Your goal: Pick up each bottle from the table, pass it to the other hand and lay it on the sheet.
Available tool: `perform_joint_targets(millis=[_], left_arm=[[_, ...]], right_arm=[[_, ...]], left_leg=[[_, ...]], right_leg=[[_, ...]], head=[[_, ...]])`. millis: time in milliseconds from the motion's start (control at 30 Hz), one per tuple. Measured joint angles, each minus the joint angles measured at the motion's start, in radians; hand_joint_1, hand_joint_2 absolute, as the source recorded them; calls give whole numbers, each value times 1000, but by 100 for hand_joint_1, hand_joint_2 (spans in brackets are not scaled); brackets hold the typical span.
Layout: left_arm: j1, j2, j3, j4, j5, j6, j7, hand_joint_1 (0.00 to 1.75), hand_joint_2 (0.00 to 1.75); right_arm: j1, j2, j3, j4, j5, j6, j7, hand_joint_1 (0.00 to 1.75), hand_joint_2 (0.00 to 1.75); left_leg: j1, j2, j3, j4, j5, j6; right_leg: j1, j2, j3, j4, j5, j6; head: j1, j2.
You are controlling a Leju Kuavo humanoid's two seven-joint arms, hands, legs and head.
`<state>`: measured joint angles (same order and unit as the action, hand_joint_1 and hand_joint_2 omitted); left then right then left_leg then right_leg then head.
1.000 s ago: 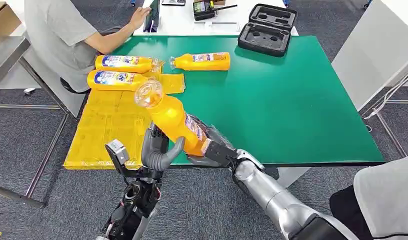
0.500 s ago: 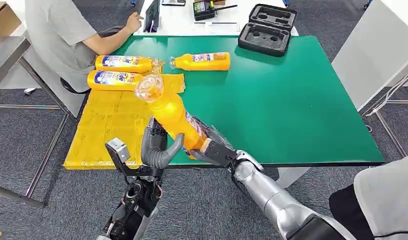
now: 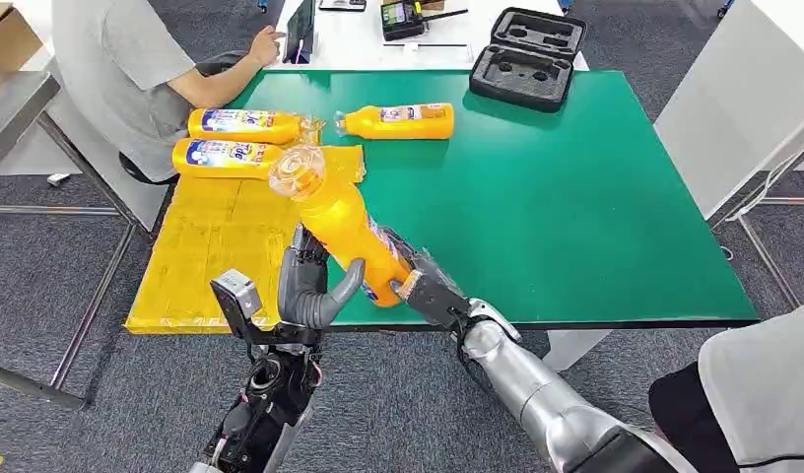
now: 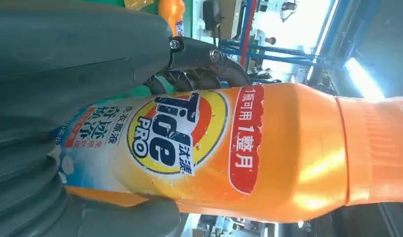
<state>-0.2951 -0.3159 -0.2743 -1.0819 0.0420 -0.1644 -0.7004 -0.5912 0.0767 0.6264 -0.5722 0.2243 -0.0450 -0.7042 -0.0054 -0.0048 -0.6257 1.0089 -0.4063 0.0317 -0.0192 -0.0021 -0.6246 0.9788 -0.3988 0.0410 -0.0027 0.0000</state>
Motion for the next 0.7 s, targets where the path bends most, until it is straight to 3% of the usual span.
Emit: perform_joint_targets(millis=[400,700], left_arm=[[-12,8,-23,-3,-11,64,0,175,175],[-10,35,-45,-77,-66,282,0,175,175]], right_arm=[[5,-1,-44,-13,14,-2,0,0,0],[39,-10,-80,-64,31,-51,0,0,0]], left_leg=[[0,0,0,0,0,0],[0,0,0,0,0,0]], right_leg=[[0,0,0,0,0,0],[0,0,0,0,0,0]], head=[[0,0],[0,0]])
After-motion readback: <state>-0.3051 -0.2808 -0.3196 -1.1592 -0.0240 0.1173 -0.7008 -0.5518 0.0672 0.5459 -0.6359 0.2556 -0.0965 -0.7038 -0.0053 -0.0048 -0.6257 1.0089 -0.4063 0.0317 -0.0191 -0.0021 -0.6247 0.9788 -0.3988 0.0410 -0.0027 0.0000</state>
